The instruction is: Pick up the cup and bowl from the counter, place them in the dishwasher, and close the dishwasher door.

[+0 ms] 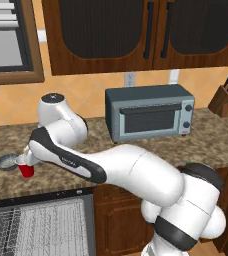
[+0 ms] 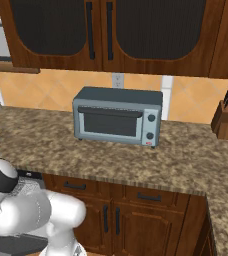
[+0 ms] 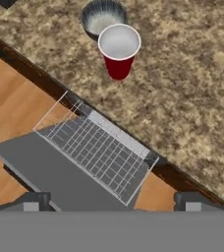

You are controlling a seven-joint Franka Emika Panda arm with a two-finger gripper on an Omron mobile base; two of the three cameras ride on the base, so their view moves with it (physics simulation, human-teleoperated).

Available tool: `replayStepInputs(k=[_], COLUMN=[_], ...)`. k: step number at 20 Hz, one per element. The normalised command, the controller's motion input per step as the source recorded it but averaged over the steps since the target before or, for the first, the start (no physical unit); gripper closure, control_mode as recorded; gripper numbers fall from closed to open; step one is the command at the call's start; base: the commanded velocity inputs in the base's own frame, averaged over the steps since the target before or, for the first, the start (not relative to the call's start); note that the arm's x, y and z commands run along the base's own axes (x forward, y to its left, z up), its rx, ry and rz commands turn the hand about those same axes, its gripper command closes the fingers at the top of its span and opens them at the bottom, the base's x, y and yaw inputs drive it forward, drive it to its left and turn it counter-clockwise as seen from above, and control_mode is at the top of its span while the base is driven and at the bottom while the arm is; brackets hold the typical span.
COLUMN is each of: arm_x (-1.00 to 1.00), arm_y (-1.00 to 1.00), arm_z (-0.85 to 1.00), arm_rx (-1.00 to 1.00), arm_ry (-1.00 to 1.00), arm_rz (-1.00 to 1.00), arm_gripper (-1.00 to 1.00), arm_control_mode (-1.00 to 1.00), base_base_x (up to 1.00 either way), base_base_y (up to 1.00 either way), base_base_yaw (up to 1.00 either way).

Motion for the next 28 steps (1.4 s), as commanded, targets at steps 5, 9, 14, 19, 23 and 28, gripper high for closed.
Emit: replayStepInputs(k=[5,9,14,19,23,28], arm_x=[0.84,0.54,0.53,0.38,0.37,0.27], arm_y=[0.58,0.11,0.12,0.16,0.25,0.24], arm_z=[-0.44,-0.50,-0.47,-0.31,-0.14,0.00], arm_rx=[-0.02,0.00,0.00,0.01,0.03,0.15], arm_ry=[0.08,0.03,0.00,0.00,0.00,0.00], arm_rz=[-0.29,-0.15,-0.13,-0.08,-0.09,-0.11], arm_gripper=[-1.00,-1.00,-1.00,-1.00,-1.00,-1.00], arm_control_mode=[-1.00,-1.00,-1.00,-1.00,-1.00,-1.00], base_base_x=[0.00,0.00,0.00,0.00,0.00,0.00], base_base_y=[0.00,0.00,0.00,0.00,0.00,0.00], base_base_yaw=[0.00,0.00,0.00,0.00,0.00,0.00])
